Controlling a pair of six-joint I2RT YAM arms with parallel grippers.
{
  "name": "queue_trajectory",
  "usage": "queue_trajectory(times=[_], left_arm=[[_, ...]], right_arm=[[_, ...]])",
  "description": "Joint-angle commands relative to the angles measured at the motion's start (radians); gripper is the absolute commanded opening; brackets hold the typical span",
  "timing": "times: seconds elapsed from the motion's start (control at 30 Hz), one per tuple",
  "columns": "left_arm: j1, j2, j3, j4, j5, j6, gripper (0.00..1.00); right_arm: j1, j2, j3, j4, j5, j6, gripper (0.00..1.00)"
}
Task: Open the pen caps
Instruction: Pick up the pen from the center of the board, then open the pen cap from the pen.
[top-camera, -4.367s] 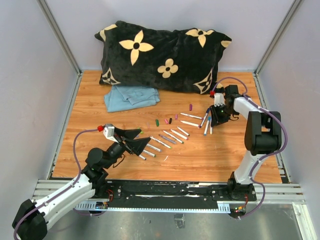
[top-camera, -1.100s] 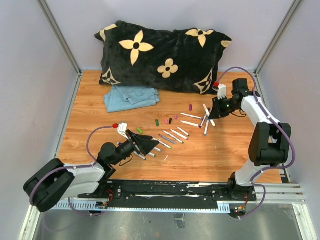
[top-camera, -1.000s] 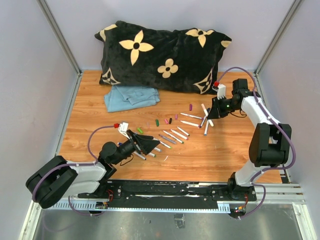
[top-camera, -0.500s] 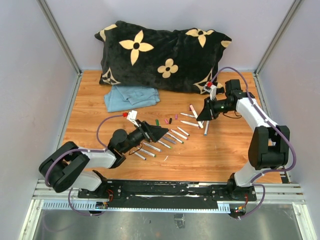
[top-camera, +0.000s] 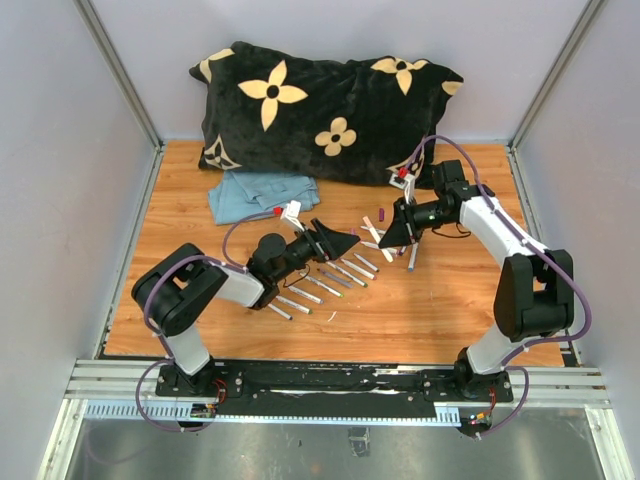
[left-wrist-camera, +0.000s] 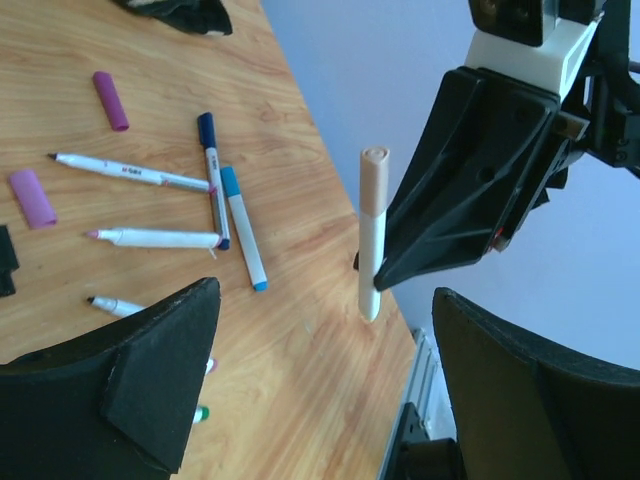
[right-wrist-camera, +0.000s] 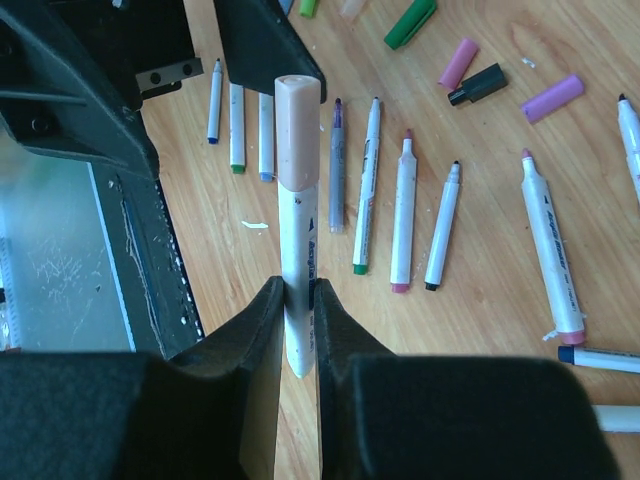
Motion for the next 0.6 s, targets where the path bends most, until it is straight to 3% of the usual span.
queue_trajectory(times=[0.0,0.23,0.57], left_arm=[[0.0,0.05,0.064,0.141,0.019,0.003,0.9],[0.0,0.115,0.146,0.165,0.051,0.012,0.84],[0.0,0.163,0.196,0.17,0.106,-0.023,0.47]], right_arm=[[0.036,0.011,-0.011,-0.008,-0.033,-0.021,0.01],[0.061,0.012,-0.006,-0.024,-0.038,-0.041,0.01],[0.085,0.009,-0.005,-0.031,-0.038,-0.059,0.01]])
